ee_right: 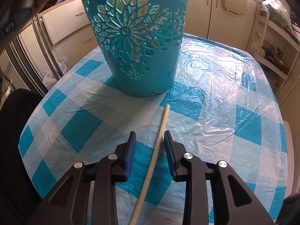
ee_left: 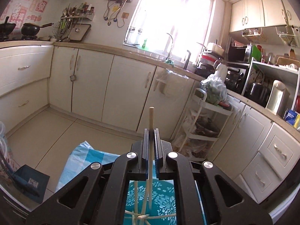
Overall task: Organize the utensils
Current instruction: 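Carry the chopstick over the basket and open the left tool while the right tool holds its chopstick, then lift the chopstick with the right tool over the teal basket and open it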
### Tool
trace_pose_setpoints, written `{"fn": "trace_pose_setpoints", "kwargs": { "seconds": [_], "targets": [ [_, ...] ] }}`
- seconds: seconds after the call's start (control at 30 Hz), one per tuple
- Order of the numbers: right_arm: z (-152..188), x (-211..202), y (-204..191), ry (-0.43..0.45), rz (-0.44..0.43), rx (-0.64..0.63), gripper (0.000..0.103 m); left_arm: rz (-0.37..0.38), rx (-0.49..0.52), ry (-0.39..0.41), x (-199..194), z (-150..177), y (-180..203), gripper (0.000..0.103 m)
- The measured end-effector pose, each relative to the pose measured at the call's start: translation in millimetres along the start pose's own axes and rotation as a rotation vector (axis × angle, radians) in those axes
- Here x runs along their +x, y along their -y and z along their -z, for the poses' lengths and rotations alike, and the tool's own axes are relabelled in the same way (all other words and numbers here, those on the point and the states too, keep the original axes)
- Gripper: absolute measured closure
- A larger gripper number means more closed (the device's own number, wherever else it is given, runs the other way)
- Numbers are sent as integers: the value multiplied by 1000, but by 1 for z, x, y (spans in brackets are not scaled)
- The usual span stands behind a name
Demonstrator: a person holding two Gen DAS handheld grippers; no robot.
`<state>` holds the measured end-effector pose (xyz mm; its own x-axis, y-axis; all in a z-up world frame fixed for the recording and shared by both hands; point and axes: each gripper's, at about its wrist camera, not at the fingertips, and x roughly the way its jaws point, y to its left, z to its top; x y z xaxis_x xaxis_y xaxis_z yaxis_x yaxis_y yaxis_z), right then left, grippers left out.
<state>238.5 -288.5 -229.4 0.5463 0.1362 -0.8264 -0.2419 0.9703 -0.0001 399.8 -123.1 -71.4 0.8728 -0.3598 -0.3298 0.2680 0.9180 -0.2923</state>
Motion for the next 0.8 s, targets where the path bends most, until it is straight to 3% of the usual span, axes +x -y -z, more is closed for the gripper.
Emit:
{"fn": "trace_pose_setpoints", "kwargs": {
  "seconds": [0.37,0.43,0.5,0.63,0.73,0.8],
  "targets": [
    [0,0,7,2,-24,28,71,0,131,-166,8,31,-2,94],
    [1,-1,9,4,-25,28,71,-4,127,-172,2,31,-8,82],
    [1,-1,10,4,-22,28,71,-22,117,-148,-11,29,-16,59],
    [3,-3,7,8,6,12,73,-43,97,-107,-42,26,-34,48],
    [5,-5,5,9,41,-2,83,-66,63,-92,-63,30,-55,43],
    [5,-6,8,4,42,12,95,-80,34,-100,-72,36,-70,42]
  ]
}}
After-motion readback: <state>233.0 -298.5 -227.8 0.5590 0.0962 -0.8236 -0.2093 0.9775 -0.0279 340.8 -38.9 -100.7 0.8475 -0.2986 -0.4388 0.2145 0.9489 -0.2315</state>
